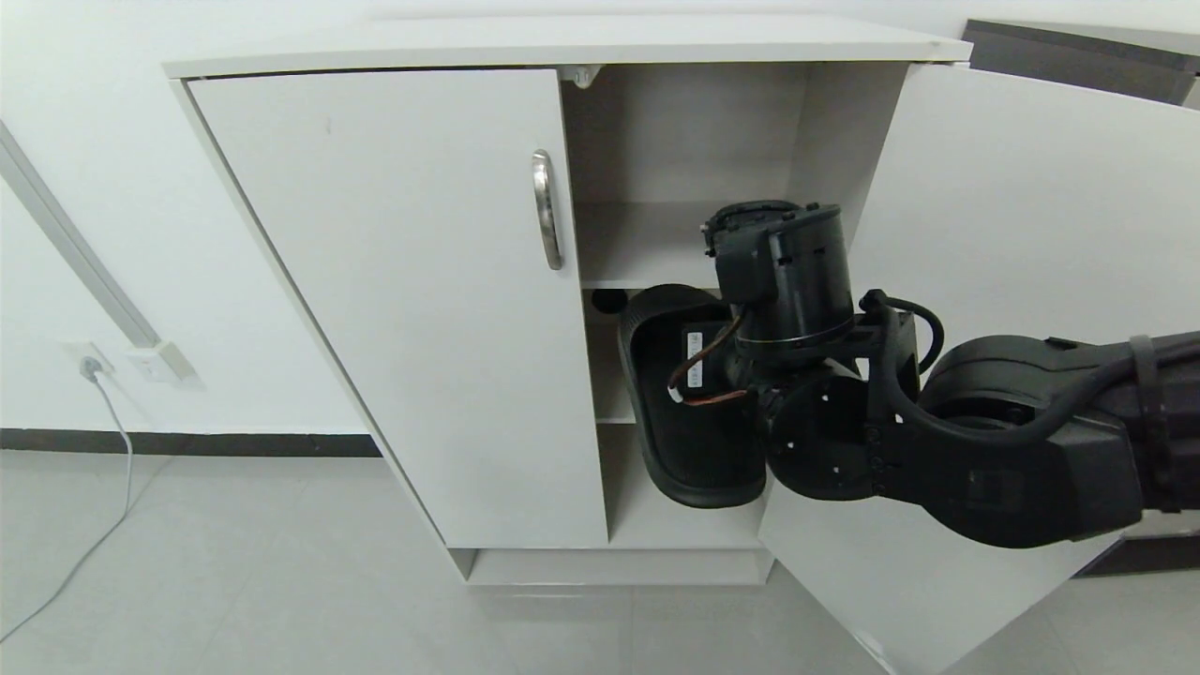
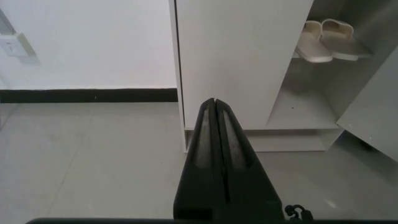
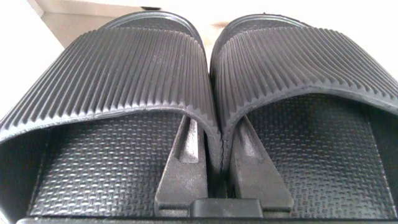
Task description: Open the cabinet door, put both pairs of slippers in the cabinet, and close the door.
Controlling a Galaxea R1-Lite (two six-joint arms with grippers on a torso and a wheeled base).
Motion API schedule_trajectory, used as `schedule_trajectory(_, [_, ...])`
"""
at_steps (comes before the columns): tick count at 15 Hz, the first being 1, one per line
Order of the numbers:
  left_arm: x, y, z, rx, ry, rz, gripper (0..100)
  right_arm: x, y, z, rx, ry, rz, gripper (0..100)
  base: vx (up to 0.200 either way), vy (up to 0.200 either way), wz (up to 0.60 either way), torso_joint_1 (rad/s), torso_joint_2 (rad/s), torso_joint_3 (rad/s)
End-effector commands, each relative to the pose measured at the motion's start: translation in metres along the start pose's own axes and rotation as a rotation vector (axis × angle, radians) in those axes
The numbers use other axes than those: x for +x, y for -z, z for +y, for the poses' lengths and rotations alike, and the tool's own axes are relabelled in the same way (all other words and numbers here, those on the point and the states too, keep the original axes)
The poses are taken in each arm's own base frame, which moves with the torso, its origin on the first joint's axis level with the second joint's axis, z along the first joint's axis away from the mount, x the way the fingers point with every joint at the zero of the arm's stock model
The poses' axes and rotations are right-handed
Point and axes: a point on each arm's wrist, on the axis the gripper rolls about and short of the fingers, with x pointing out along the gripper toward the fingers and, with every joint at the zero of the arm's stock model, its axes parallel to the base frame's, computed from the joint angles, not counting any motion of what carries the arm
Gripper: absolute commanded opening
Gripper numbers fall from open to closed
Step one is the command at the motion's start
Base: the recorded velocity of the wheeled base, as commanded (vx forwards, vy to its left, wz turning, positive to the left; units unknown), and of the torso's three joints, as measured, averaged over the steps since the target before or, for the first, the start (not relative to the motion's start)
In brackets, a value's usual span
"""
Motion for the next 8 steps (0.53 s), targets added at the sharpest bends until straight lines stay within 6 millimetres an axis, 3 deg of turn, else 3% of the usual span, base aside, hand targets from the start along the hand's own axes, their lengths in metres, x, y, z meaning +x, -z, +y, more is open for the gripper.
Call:
schedule_trajectory(1, [0.0001, 0.0001, 0.0, 0.0, 0.0, 0.002, 0, 0.0027, -0.0025, -0.0011, 0.003, 0.004, -0.02, 0, 0.2, 0.0, 0.0, -0.002, 0.0, 0.002])
schedule_trajectory(8, [0.0001, 0.0001, 0.0, -0.001, 0.0, 0.002, 0, 0.0119, -0.001, -0.0037, -0.002, 0.023, -0.037, 0, 0.2, 0.0, 0.0, 0.0, 0.0, 0.004])
